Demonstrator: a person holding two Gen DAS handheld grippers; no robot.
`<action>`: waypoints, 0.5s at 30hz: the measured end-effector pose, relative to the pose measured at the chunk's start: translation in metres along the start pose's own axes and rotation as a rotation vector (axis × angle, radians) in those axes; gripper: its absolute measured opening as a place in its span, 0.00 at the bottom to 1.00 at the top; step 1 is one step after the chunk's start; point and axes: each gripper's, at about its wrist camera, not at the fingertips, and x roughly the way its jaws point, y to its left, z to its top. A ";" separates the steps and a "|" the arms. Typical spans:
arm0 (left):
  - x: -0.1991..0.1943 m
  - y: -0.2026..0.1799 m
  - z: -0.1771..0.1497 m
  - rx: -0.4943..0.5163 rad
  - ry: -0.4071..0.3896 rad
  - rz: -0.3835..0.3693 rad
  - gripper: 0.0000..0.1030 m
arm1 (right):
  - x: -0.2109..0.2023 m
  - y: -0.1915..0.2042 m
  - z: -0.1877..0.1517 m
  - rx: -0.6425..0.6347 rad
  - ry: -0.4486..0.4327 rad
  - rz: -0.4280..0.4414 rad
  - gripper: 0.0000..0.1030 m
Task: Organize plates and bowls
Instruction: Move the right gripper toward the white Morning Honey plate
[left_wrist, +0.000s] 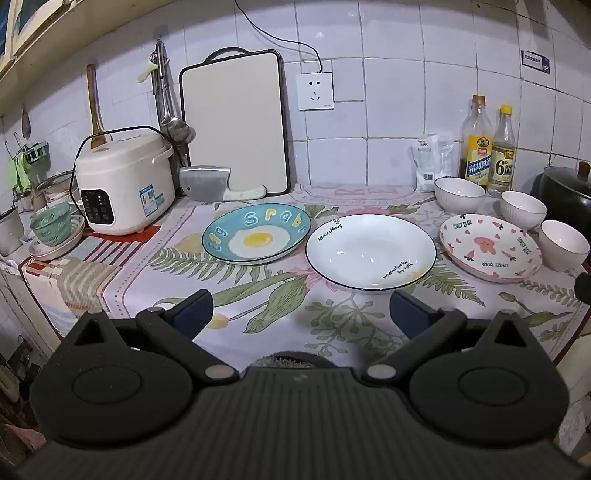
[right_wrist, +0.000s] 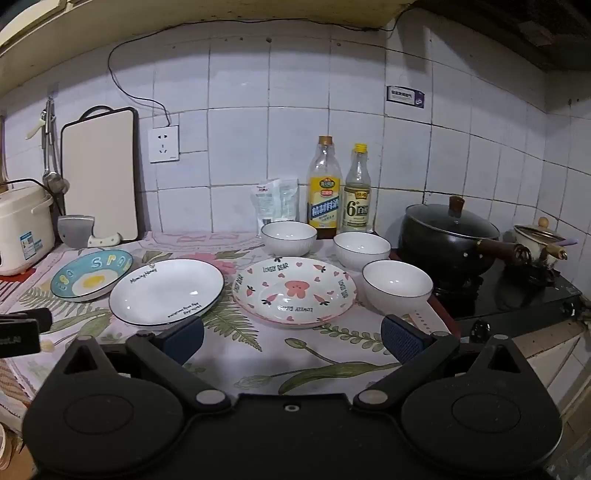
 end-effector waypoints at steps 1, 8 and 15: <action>0.000 0.000 0.003 0.004 0.002 -0.001 1.00 | 0.000 -0.001 0.000 0.002 -0.002 -0.005 1.00; 0.000 -0.005 -0.003 0.025 -0.005 -0.018 1.00 | 0.000 -0.004 -0.001 0.002 -0.009 -0.014 1.00; 0.002 -0.007 -0.008 0.026 -0.001 -0.025 1.00 | 0.002 -0.004 -0.005 0.003 -0.011 -0.022 1.00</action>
